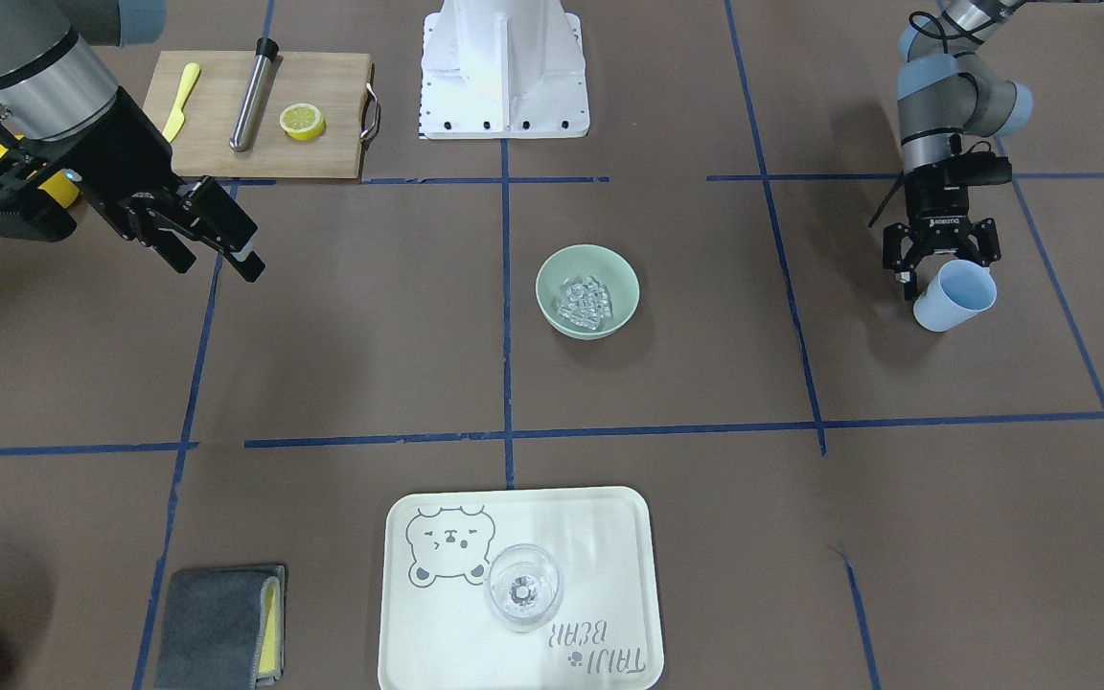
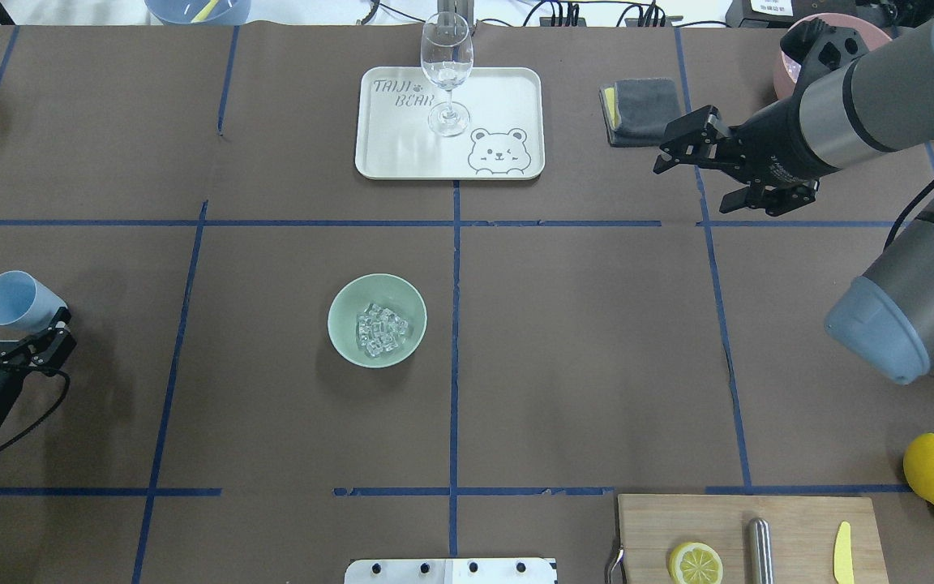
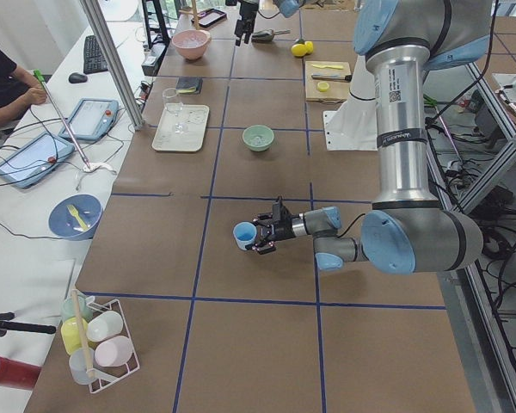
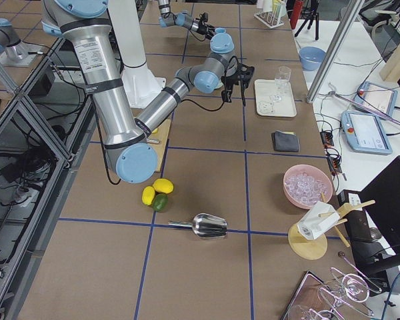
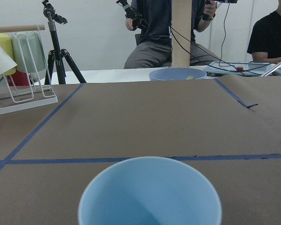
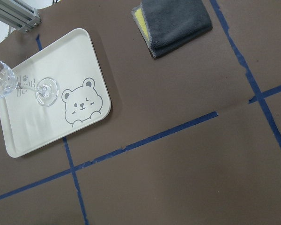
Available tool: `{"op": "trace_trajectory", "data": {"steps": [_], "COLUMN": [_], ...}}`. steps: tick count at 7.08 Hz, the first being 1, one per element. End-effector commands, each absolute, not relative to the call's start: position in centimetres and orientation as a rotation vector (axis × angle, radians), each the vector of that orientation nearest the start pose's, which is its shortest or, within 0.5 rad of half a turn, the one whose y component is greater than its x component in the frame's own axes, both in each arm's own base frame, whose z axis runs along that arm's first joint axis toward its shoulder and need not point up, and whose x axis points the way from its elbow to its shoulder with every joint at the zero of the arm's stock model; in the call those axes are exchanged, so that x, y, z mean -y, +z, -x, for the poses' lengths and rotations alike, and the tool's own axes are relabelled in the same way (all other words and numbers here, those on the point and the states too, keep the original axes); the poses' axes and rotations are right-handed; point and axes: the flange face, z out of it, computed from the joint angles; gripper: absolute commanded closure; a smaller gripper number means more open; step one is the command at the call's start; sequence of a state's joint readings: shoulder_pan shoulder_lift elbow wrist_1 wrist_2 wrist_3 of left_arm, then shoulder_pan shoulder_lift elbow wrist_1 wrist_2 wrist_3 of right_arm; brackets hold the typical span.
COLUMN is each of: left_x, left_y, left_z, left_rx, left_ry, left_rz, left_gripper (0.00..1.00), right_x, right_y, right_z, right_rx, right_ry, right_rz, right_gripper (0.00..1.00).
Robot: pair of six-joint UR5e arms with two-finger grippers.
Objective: Pour ice into bowl
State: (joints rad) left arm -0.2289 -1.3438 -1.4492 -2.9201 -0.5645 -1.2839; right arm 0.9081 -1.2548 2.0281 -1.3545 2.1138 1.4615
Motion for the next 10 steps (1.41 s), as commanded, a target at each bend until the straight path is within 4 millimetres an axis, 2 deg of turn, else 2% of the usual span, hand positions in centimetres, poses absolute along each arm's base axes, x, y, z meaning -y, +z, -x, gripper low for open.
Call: {"op": "trace_trajectory", "data": {"steps": [1, 3, 5, 6, 8, 10], "left_x": [28.6, 27.5, 26.2, 25.4, 23.9, 22.4], "left_y": [66.1, 66.6, 67.9, 67.7, 64.7, 64.8], "left_z": [-31.1, -30.2, -28.8, -28.5, -26.2, -25.6], "left_rx": [-0.649, -0.684, -0.689, -0.726, -0.795, -0.815], "left_ry": [-0.427, -0.409, -0.352, -0.323, -0.263, -0.15], "left_rz": [-1.109, -1.093, -1.042, -1.001, -0.925, -0.843], "left_gripper": [0.0, 0.0, 0.0, 0.0, 0.0, 0.0], "right_x": [47.5, 47.5, 47.5, 47.5, 47.5, 47.6], "right_y": [25.5, 25.7, 25.7, 25.8, 25.8, 26.2], "right_z": [26.7, 26.7, 26.7, 26.7, 26.7, 26.9], "right_rx": [1.092, 1.09, 1.09, 1.088, 1.088, 1.081], "right_ry": [0.449, 0.45, 0.451, 0.451, 0.453, 0.454], "right_rz": [-0.037, -0.035, -0.034, -0.033, -0.032, -0.03], "right_gripper": [0.0, 0.0, 0.0, 0.0, 0.0, 0.0]}}
